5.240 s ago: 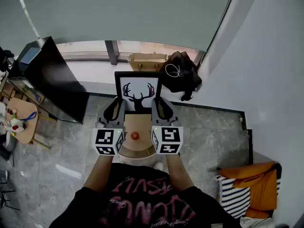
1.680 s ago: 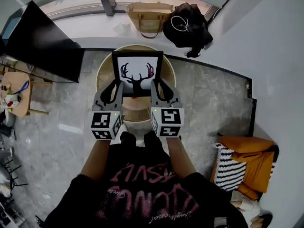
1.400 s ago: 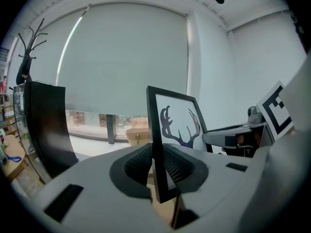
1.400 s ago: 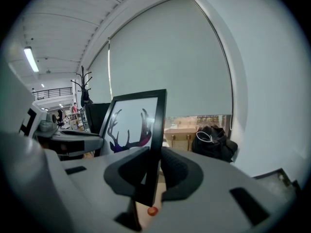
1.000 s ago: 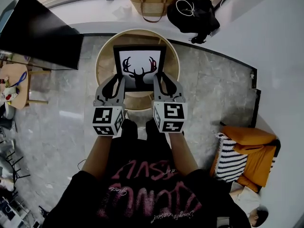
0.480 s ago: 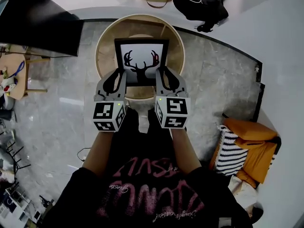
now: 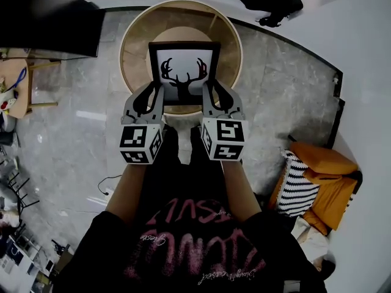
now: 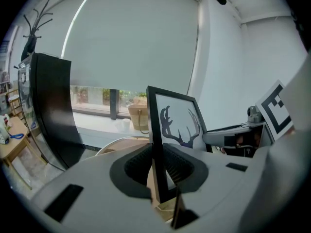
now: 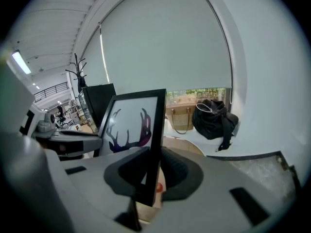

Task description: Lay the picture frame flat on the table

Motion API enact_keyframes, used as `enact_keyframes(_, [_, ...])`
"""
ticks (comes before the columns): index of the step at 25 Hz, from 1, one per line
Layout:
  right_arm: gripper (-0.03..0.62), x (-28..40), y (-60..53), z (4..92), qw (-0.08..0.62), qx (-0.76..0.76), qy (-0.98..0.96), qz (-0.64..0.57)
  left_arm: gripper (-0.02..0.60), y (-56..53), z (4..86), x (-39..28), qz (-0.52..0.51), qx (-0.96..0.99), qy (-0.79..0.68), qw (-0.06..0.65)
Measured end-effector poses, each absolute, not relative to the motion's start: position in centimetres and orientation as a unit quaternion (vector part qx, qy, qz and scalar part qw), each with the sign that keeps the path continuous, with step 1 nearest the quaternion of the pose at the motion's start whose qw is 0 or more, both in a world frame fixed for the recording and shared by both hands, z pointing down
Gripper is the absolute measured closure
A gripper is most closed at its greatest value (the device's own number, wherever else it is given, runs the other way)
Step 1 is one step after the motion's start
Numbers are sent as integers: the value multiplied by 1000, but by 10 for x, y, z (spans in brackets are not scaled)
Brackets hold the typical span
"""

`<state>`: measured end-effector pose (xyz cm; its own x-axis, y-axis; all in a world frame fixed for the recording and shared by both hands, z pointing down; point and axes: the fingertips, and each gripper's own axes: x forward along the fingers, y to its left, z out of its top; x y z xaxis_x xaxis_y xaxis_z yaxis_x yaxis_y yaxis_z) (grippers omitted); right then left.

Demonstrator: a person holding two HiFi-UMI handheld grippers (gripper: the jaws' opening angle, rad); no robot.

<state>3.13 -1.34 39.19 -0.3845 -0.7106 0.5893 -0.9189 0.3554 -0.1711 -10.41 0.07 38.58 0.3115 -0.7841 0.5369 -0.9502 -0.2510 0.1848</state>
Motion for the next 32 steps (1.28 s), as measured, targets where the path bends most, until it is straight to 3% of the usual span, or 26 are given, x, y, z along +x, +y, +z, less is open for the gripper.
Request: enact_keyframes(32, [513, 15, 3, 513, 270, 487, -768, 316, 508, 18, 506, -120, 222, 737, -552, 319])
